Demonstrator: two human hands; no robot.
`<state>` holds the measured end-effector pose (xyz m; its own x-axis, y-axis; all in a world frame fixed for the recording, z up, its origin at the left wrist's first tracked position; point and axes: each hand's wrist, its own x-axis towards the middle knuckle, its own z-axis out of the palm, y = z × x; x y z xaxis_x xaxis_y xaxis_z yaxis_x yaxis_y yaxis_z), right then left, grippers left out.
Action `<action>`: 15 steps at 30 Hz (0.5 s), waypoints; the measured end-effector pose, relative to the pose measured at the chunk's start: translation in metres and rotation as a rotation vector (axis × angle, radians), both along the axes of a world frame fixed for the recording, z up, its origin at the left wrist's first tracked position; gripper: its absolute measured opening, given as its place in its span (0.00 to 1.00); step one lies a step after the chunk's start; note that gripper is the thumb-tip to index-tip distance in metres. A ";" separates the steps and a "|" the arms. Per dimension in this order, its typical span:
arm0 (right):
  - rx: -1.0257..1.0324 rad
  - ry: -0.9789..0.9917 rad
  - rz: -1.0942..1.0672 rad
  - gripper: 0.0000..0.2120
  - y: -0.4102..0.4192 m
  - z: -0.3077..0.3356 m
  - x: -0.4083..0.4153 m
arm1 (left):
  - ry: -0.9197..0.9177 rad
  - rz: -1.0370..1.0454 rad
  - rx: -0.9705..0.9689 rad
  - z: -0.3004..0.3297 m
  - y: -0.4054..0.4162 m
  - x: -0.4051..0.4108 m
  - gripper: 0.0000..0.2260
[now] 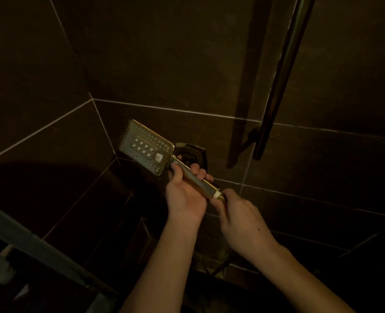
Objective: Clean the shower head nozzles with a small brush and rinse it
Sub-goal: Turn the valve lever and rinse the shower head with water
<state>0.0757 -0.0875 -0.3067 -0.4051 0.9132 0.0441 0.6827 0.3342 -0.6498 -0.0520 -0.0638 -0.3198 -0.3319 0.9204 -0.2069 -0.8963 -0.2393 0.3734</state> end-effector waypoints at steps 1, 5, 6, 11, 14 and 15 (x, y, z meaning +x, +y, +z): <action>0.000 -0.007 0.007 0.06 -0.002 -0.001 0.000 | 0.002 -0.001 0.002 0.000 -0.001 0.000 0.08; 0.014 -0.035 0.016 0.08 -0.011 0.001 -0.007 | 0.019 0.055 -0.059 0.009 -0.002 0.000 0.10; 0.024 -0.041 0.007 0.08 -0.013 0.001 -0.009 | 0.027 0.074 -0.095 0.012 -0.002 0.000 0.10; 0.191 -0.171 -0.010 0.08 -0.023 0.001 -0.013 | 0.155 0.158 -0.223 0.023 -0.006 0.000 0.09; 0.192 -0.138 0.000 0.08 -0.025 0.005 -0.011 | 0.221 0.173 -0.213 0.031 -0.010 0.002 0.06; 0.191 -0.117 0.008 0.08 -0.025 0.006 -0.011 | 0.215 0.172 -0.203 0.033 -0.010 0.002 0.05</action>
<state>0.0649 -0.1120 -0.3009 -0.4248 0.8895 0.1683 0.7468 0.4493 -0.4904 -0.0503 -0.0737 -0.2871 -0.5342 0.7947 -0.2883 -0.7450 -0.2814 0.6048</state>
